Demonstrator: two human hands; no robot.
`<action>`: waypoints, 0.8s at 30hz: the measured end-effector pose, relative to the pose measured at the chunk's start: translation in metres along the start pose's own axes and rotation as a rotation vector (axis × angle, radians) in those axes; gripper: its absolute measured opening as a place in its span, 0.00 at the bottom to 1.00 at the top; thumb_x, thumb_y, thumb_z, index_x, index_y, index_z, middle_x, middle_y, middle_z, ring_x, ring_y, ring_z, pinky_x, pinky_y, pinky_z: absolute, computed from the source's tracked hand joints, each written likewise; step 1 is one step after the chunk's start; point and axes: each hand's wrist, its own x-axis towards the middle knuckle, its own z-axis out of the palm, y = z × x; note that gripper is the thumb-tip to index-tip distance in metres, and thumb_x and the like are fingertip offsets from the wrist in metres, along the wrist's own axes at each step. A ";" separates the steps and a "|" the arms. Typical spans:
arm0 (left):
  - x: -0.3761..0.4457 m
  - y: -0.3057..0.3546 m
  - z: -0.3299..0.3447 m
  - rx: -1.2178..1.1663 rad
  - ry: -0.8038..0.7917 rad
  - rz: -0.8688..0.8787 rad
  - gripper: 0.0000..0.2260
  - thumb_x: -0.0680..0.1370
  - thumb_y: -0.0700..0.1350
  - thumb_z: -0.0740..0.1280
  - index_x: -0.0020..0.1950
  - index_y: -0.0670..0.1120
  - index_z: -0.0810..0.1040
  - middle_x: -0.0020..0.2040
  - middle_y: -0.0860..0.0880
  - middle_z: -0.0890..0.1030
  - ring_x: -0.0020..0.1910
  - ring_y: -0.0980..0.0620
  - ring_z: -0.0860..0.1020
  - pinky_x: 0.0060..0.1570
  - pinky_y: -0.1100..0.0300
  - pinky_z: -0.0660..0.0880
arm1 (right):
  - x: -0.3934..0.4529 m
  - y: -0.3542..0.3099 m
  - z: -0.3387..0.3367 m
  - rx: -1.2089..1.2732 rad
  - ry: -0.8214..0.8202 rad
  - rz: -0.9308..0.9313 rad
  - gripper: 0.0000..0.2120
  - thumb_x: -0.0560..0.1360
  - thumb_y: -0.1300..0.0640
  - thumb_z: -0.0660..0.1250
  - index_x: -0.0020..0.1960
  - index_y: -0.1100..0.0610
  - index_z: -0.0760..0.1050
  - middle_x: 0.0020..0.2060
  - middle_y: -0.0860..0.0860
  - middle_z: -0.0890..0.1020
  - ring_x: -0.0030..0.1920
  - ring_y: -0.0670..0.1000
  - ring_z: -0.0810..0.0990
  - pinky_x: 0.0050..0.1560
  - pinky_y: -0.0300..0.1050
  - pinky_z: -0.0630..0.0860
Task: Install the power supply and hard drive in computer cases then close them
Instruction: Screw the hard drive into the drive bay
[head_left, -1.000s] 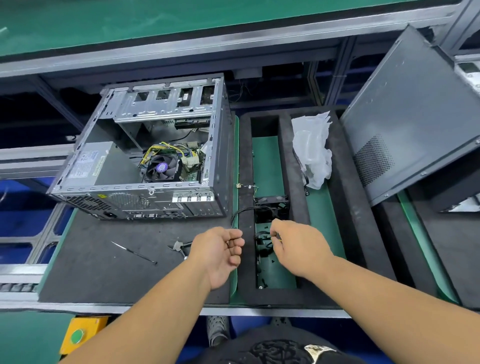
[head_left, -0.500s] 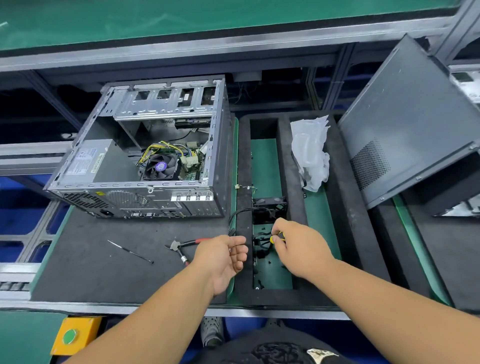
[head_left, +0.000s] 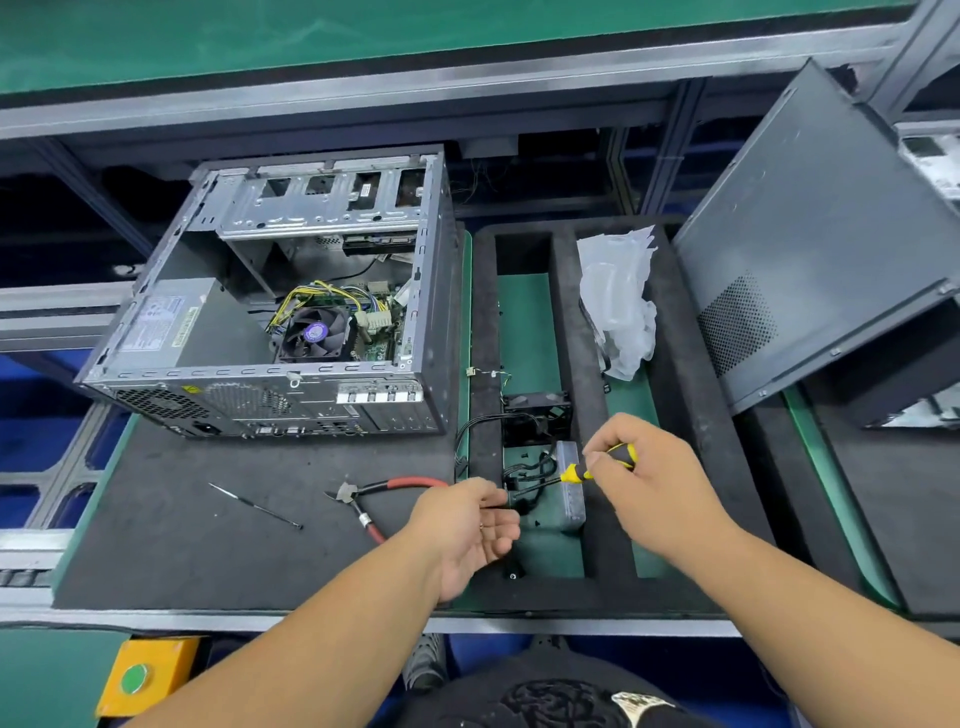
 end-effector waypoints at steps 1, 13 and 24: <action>0.002 0.000 0.002 -0.008 -0.012 -0.010 0.12 0.84 0.44 0.63 0.58 0.35 0.78 0.41 0.38 0.82 0.32 0.48 0.79 0.27 0.60 0.75 | 0.000 -0.001 -0.002 0.057 0.006 0.003 0.06 0.76 0.55 0.66 0.46 0.45 0.78 0.31 0.42 0.80 0.23 0.45 0.68 0.25 0.42 0.67; 0.010 0.005 -0.006 0.090 0.117 0.113 0.08 0.83 0.34 0.62 0.53 0.38 0.82 0.31 0.47 0.79 0.27 0.54 0.71 0.25 0.64 0.66 | -0.008 0.004 0.002 0.121 0.026 0.032 0.04 0.73 0.53 0.65 0.43 0.46 0.78 0.31 0.43 0.81 0.25 0.44 0.69 0.26 0.40 0.68; 0.001 0.011 -0.018 -0.065 0.105 0.105 0.16 0.77 0.33 0.56 0.56 0.36 0.82 0.33 0.45 0.77 0.28 0.52 0.70 0.25 0.62 0.64 | -0.017 0.022 0.053 -0.537 -0.321 -0.272 0.04 0.78 0.47 0.61 0.49 0.46 0.71 0.34 0.44 0.77 0.38 0.50 0.76 0.36 0.47 0.71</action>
